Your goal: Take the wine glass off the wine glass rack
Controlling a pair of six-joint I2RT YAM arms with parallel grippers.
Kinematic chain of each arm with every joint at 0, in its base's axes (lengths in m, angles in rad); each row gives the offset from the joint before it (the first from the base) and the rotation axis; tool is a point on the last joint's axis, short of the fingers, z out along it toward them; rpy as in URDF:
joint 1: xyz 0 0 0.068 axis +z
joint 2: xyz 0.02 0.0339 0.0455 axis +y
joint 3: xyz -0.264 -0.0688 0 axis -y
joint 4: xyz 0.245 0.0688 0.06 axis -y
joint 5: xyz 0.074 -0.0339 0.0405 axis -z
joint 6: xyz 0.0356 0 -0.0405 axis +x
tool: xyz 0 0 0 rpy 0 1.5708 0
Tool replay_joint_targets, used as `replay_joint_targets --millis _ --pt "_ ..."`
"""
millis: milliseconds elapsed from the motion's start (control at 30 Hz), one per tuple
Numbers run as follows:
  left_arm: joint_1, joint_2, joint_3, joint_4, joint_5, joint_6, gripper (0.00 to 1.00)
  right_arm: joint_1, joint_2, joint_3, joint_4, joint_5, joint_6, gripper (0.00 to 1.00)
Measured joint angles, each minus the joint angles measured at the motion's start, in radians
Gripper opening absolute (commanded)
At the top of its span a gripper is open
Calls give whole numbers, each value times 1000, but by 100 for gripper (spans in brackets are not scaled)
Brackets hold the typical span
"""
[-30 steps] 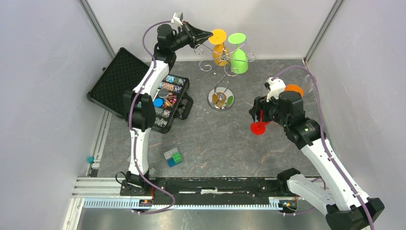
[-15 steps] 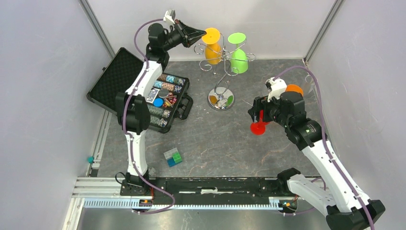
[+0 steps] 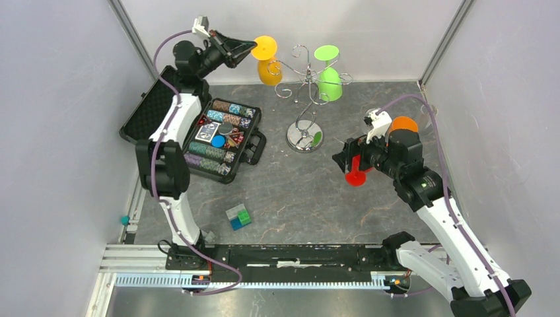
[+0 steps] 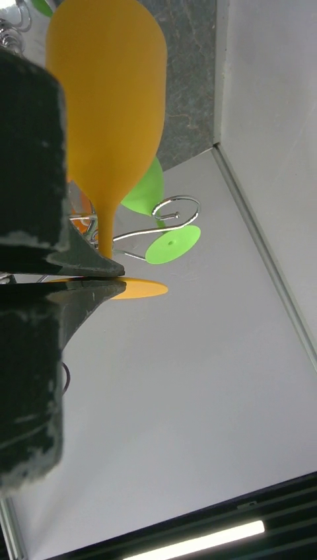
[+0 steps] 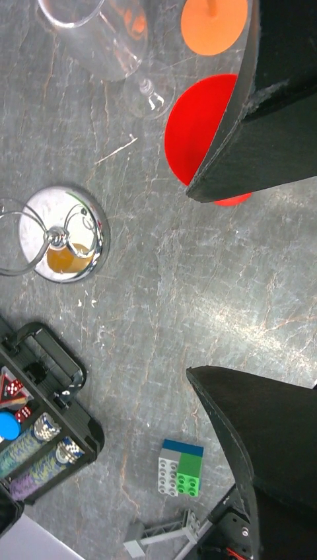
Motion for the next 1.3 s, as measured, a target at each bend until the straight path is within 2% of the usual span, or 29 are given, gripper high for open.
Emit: replay_joint_targets --millis 133,400,667,767,867,1033,1300 --pt "36 -104 -77 15 -27 0 2 0 -2 -12 27 -43 4 98" --pt "55 -297 -132 84 -61 -34 2 0 -23 -20 76 -110 39 98" --pt "54 -457 -251 303 -102 -244 2 0 -61 -55 249 -232 176 98" --pt "40 -523 -331 375 -134 -342 2 0 -83 -81 408 -266 289 98" --pt "-2 -595 -417 422 -171 -416 2 0 -96 -116 607 -283 420 98" --pt "-131 -728 -552 457 -239 -498 2 0 -78 -143 892 -294 606 98" --pt "-345 -855 -649 460 -317 -513 2 0 -26 -143 1214 -307 791 97"
